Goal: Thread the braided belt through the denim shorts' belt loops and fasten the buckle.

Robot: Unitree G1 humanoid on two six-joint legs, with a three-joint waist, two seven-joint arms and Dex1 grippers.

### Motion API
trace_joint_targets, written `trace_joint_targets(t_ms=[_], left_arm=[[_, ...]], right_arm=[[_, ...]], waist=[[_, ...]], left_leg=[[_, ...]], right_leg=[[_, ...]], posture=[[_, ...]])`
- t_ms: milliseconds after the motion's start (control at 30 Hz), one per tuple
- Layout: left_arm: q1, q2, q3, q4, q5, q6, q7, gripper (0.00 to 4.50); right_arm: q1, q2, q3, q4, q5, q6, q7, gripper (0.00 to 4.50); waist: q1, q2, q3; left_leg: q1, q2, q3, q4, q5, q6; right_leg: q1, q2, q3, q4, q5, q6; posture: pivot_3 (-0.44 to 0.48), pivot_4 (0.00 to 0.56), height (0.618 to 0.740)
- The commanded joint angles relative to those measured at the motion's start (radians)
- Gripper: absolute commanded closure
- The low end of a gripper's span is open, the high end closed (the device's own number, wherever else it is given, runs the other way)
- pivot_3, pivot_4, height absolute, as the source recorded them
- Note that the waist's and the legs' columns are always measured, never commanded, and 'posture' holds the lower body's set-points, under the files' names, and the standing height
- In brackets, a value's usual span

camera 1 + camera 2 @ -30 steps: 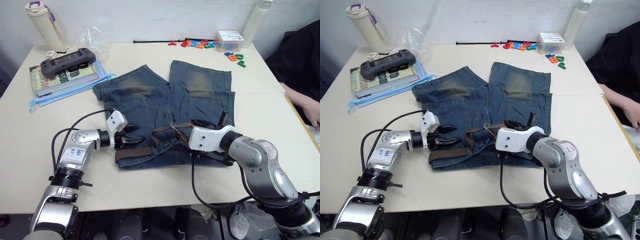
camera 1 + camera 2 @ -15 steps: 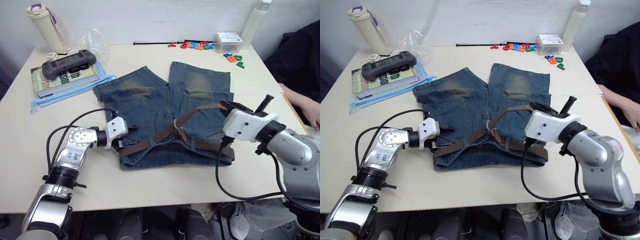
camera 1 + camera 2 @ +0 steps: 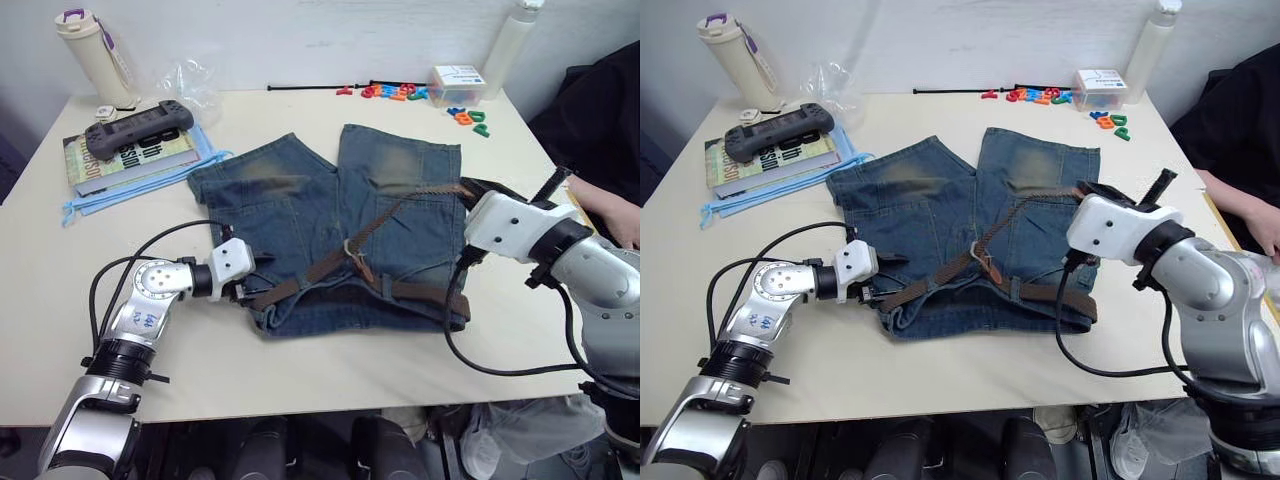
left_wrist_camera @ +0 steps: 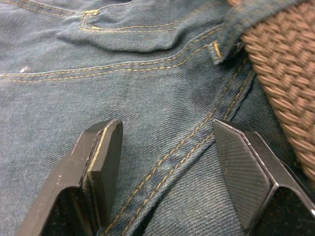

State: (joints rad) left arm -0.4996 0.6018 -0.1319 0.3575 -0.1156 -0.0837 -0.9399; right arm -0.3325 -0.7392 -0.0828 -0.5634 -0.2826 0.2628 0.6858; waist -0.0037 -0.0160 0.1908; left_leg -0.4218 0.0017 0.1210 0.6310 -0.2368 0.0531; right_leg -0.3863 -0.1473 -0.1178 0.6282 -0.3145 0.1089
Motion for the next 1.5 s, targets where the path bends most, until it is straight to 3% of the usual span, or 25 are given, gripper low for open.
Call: trace_joint_targets(t_ms=[33,167,300,467,600,700,833,967,1167,1433,1467,1500], left_arm=[[0.032,-0.016,0.034,-0.078,-0.03,0.087,0.03,1.25],[0.049,-0.018,0.113,-0.245,-0.13,0.2,0.046,1.25],[0.047,-0.013,0.194,-0.438,-0.295,0.394,0.056,0.08],[0.037,-0.015,0.202,-0.643,-0.429,0.596,0.094,0.03],[0.118,-0.069,0.182,-0.796,-0.463,0.687,0.207,0.03],[0.188,-0.109,0.121,-0.92,-0.369,0.662,0.313,0.03],[0.168,-0.166,-0.008,-0.982,-0.073,0.555,0.532,0.03],[0.151,-0.186,-0.07,-1.01,0.108,0.527,0.647,0.03],[0.173,-0.153,-0.089,-0.983,0.222,0.528,0.646,0.03],[0.172,-0.173,-0.097,-0.927,0.239,0.572,0.617,0.03],[0.166,-0.18,-0.098,-0.916,0.241,0.573,0.618,0.56],[0.161,-0.187,-0.098,-0.906,0.241,0.569,0.616,0.8]], right_arm=[[-0.015,0.03,0.059,-0.085,0.025,0.028,0.008,4.5],[-0.042,0.061,0.139,-0.101,0.019,0.076,0.019,4.5],[-0.078,0.083,0.212,-0.082,-0.006,0.106,0.019,4.5],[-0.117,0.076,0.288,-0.029,-0.073,0.102,0.014,4.5],[-0.164,0.084,0.341,0.014,-0.132,0.106,0.017,4.5],[-0.207,0.101,0.375,0.041,-0.169,0.118,0.02,4.5],[-0.245,0.123,0.407,0.061,-0.204,0.128,0.027,4.5],[-0.254,0.13,0.42,0.073,-0.224,0.126,0.034,4.5],[-0.259,0.135,0.415,0.079,-0.23,0.114,0.042,4.5],[-0.253,0.147,0.412,0.06,-0.23,0.112,0.037,4.5],[-0.253,0.149,0.412,0.057,-0.231,0.112,0.037,4.5],[-0.252,0.151,0.412,0.055,-0.231,0.112,0.036,4.5]], waist=[[0.001,0.0,0.0],[0.001,-0.001,0.001],[0.0,-0.001,0.001],[0.0,-0.001,0.001],[-0.003,-0.001,0.001],[-0.003,-0.001,0.001],[0.004,-0.001,0.001],[0.003,-0.001,0.001],[0.0,-0.001,0.001],[0.003,-0.001,0.001],[0.003,-0.001,0.001],[0.003,-0.001,0.001]], left_leg=[[0.0,0.0,0.0,0.0,0.0,0.0],[-0.002,0.0,0.0,0.001,0.0,0.001],[-0.004,0.0,-0.001,0.001,0.0,0.001],[-0.004,0.0,-0.001,0.001,0.0,0.0],[-0.003,-0.001,0.0,0.001,0.001,0.0],[-0.003,0.0,0.0,0.001,0.001,-0.001],[-0.003,0.0,-0.001,0.002,0.001,-0.001],[-0.004,-0.001,-0.001,0.001,0.001,-0.001],[-0.004,0.0,0.001,0.0,0.001,-0.001],[-0.004,0.0,0.001,0.001,0.001,-0.001],[-0.004,0.0,0.001,0.0,0.001,-0.001],[-0.004,0.0,0.001,0.001,0.001,-0.001]], right_leg=[[0.0,0.0,0.0,0.0,0.0,0.0],[-0.001,0.0,0.002,0.0,0.0,0.0],[-0.003,0.0,0.002,0.001,0.0,0.0],[-0.002,0.0,0.002,0.001,0.0,0.0],[-0.002,0.001,0.002,0.001,0.0,0.0],[-0.002,0.002,0.004,0.001,0.0,0.0],[-0.002,0.001,0.005,0.001,0.0,0.0],[-0.002,0.001,0.004,0.001,0.0,0.0],[-0.004,0.002,0.001,0.001,0.0,0.0],[-0.004,0.001,0.001,0.001,0.0,0.0],[-0.004,0.001,0.001,0.001,0.0,0.0],[-0.004,0.001,0.001,0.001,0.0,0.0]], posture=[[0.0,0.15,0.717],[0.0,0.15,0.717],[0.0,0.15,0.717],[0.0,0.15,0.717],[0.0,0.15,0.717],[0.0,0.15,0.717],[0.0,0.15,0.717],[0.0,0.15,0.717],[0.0,0.15,0.717],[0.0,0.15,0.717],[0.0,0.15,0.717],[0.0,0.15,0.717]])
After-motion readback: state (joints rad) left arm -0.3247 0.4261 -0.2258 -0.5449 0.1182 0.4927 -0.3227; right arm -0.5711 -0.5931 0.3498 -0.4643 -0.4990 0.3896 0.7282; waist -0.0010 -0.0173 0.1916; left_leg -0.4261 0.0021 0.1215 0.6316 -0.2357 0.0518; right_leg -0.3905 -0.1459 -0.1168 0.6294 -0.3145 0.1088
